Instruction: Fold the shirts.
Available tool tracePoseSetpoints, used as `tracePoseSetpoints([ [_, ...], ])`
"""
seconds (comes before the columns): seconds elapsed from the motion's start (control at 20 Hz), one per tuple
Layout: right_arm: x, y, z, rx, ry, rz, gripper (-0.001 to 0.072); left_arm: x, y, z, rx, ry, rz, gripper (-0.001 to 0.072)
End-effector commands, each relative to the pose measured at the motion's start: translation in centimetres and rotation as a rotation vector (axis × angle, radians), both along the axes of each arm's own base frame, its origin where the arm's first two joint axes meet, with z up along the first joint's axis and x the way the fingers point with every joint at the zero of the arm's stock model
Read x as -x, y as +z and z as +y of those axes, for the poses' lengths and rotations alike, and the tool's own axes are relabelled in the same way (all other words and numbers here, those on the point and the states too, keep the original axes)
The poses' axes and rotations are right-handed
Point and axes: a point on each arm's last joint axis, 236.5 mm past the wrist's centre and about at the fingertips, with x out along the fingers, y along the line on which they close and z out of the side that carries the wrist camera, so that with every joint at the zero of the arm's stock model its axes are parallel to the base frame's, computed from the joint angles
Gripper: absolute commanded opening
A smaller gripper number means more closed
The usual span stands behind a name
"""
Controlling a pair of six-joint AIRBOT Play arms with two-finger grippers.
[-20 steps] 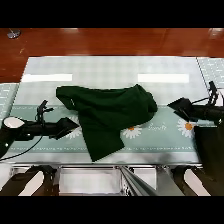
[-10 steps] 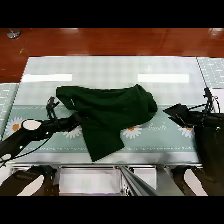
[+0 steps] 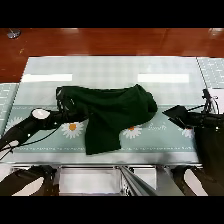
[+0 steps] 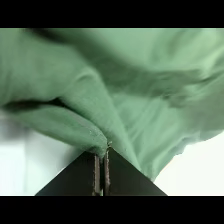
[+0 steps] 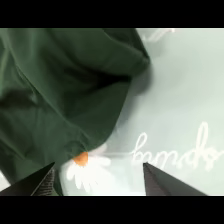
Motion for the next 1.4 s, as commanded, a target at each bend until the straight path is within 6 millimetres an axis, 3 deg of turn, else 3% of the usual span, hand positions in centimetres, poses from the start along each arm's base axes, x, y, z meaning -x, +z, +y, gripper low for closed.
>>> tracePoseSetpoints([
  [0.0, -0.2, -2.0, 1.4, 0.047, 0.038, 0.043, 0.063, -0.8, 1.6, -0.9, 0.017, -0.039, -0.037, 0.0025],
  [0.35, -5.1, -5.9, 1.9, 0.083, 0.074, 0.19, 0.063, -0.1, 1.9, -1.5, 0.04, -0.071, -0.019, 0.0025],
  [0.6, -5.3, -8.1, 4.5, 0.074, 0.167, 0.255, 0.063, -0.1, 1.9, -1.5, 0.04, -0.071, -0.019, 0.0025],
  [0.75, -6.5, -7.9, 6.3, 0.099, 0.204, 0.211, 0.0615, -0.1, 1.9, -1.5, 0.04, -0.071, -0.019, 0.0025],
  [0.8, -7.4, -7.5, 6.4, 0.106, 0.194, 0.185, 0.0568, 0.0, 1.9, -1.5, 0.04, -0.071, -0.018, 0.0025],
  [0.95, -8.6, -6.1, 7.0, 0.126, 0.279, 0.095, 0.002, -0.1, 2.0, -1.5, 0.04, -0.071, -0.02, 0.0025],
  [1.0, -8.5, -5.5, 7.1, 0.13, 0.32, 0.089, 0.002, -0.2, 2.4, -1.5, 0.046, -0.073, -0.027, 0.0025],
  [1.1, -9.7, -3.2, 6.3, 0.177, 0.369, 0.05, 0.0019, -1.7, 5.1, -1.5, 0.081, -0.08, -0.073, 0.0024],
  [1.2, -13.4, 2.6, 4.5, 0.243, 0.342, -0.081, 0.0019, -4.9, 11.3, -0.7, 0.128, -0.074, -0.2, 0.0024],
  [1.3, -17.7, 12.7, 3.4, 0.291, 0.288, -0.306, 0.0018, -8.5, 20.9, 1.1, 0.151, -0.039, -0.421, 0.0024],
  [1.35, -19.1, 19.0, 3.1, 0.315, 0.261, -0.444, 0.0019, -9.8, 26.7, 2.1, 0.162, -0.011, -0.542, 0.0023],
])
